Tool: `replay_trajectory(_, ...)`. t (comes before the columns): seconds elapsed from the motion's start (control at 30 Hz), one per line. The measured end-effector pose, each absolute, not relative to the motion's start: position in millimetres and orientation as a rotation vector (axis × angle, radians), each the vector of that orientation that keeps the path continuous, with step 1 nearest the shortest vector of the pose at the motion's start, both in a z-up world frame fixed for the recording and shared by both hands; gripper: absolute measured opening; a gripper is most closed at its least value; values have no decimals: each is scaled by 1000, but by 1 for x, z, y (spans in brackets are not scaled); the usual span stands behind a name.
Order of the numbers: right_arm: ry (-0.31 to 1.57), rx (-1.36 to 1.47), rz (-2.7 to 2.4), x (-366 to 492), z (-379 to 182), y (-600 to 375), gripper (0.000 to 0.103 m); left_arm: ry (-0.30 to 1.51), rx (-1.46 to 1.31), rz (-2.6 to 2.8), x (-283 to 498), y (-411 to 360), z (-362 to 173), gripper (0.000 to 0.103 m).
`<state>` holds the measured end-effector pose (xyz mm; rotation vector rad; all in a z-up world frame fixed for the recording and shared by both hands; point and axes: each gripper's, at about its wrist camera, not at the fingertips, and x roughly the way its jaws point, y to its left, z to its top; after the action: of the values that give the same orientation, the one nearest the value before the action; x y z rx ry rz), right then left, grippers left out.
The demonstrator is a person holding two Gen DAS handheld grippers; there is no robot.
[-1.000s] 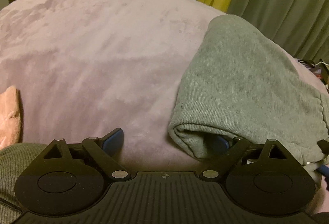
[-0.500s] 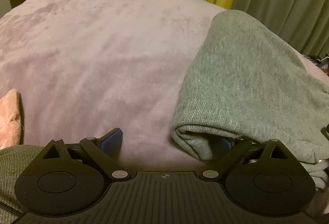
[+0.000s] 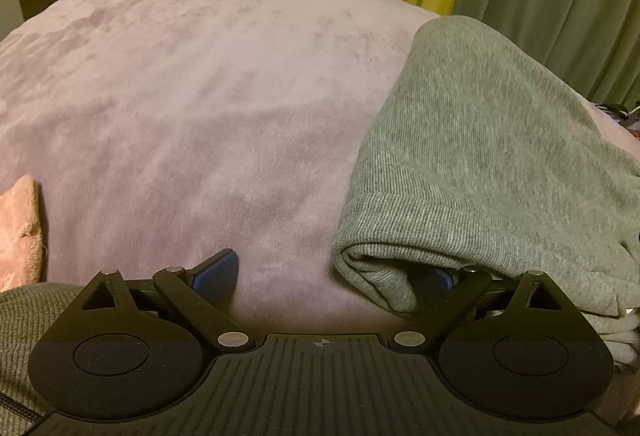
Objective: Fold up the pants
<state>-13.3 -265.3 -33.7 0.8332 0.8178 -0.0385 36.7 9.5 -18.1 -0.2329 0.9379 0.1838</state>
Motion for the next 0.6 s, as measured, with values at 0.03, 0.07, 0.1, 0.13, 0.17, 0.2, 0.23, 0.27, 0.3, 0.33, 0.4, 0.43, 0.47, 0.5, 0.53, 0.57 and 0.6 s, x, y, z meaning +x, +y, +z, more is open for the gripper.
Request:
replay_trajectory(0.03,814,849,-35,-14,-35,-267,99,938,-232,185,37,9,-18,98)
replay_trajectory(0.07,810,875,-32,-14,-36,-270,99,938,-232,186,37,9,-18,98)
replay_trajectory(0.1,805,896,-30,-15,-38,-274,99,937,-231,188,38,8,-19,99)
replay_trajectory(0.13,797,924,-29,-16,-39,-277,99,937,-231,190,38,8,-19,99)
replay_trajectory(0.17,792,940,-28,-17,-40,-279,98,936,-230,192,38,7,-19,99)
replay_trajectory(0.2,790,948,-30,-18,-39,-280,92,936,-229,195,38,7,-20,99)
replay_trajectory(0.23,796,943,-54,-20,-37,-280,80,935,-228,196,39,7,-20,99)
replay_trajectory(0.27,803,936,-82,-21,-36,-280,71,934,-228,198,39,6,-20,99)
replay_trajectory(0.3,809,936,-104,-23,-35,-280,48,934,-228,200,39,6,-20,100)
replay_trajectory(0.33,819,956,-125,-25,-35,-282,42,934,-227,200,39,6,-20,100)
replay_trajectory(0.4,814,1027,-103,-29,-37,-286,41,933,-226,203,39,5,-20,100)
replay_trajectory(0.43,816,1038,-103,-29,-37,-287,42,933,-226,203,39,5,-20,100)
replay_trajectory(0.47,825,1032,-106,-28,-37,-287,43,933,-225,202,39,5,-20,100)
replay_trajectory(0.5,830,1026,-108,-26,-37,-286,48,933,-225,202,39,5,-20,100)
replay_trajectory(0.53,835,1026,-111,-24,-37,-286,52,934,-225,203,39,5,-20,100)
replay_trajectory(0.57,838,1032,-112,-22,-37,-285,53,933,-225,202,39,5,-20,100)
replay_trajectory(0.6,843,1033,-116,-20,-37,-285,55,933,-225,202,39,5,-20,100)
